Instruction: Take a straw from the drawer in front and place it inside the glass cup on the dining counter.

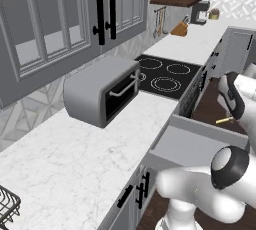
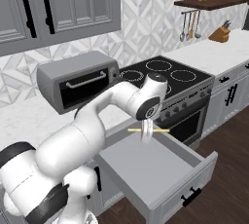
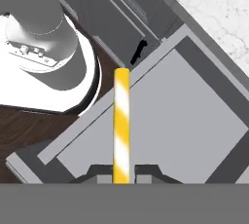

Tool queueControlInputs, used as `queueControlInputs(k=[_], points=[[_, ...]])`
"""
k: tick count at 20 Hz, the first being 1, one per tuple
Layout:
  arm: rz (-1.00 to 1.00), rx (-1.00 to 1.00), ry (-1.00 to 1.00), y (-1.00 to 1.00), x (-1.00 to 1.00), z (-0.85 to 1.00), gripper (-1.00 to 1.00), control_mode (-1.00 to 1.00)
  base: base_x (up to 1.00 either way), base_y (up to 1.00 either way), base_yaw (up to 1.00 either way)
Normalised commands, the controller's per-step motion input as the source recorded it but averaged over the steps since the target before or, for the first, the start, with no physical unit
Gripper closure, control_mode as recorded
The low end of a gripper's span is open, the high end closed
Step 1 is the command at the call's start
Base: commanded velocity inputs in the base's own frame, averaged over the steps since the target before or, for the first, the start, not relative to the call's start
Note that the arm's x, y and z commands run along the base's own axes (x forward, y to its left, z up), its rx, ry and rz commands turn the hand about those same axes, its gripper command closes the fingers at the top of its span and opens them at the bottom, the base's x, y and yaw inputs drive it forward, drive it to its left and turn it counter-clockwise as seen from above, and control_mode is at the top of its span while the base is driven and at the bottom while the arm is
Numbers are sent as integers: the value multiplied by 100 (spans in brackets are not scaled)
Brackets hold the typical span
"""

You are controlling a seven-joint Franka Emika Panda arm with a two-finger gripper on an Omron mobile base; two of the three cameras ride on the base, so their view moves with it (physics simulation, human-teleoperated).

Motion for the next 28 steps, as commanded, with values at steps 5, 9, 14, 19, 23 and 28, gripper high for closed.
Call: queueControlInputs(k=[5,9,14,19,23,28], points=[[0,0,-3,2,-15,0,100,100,-78,9,0],[0,0,0,0,0,0,100,100,-100,2,-1],[0,0,0,0,0,0,100,100,-97,-4,-13],[0,0,0,0,0,0,100,100,-94,-29,-33],[0,0,0,0,0,0,100,100,-76,-21,-46],[0,0,0,0,0,0,100,100,-74,-10,-54]])
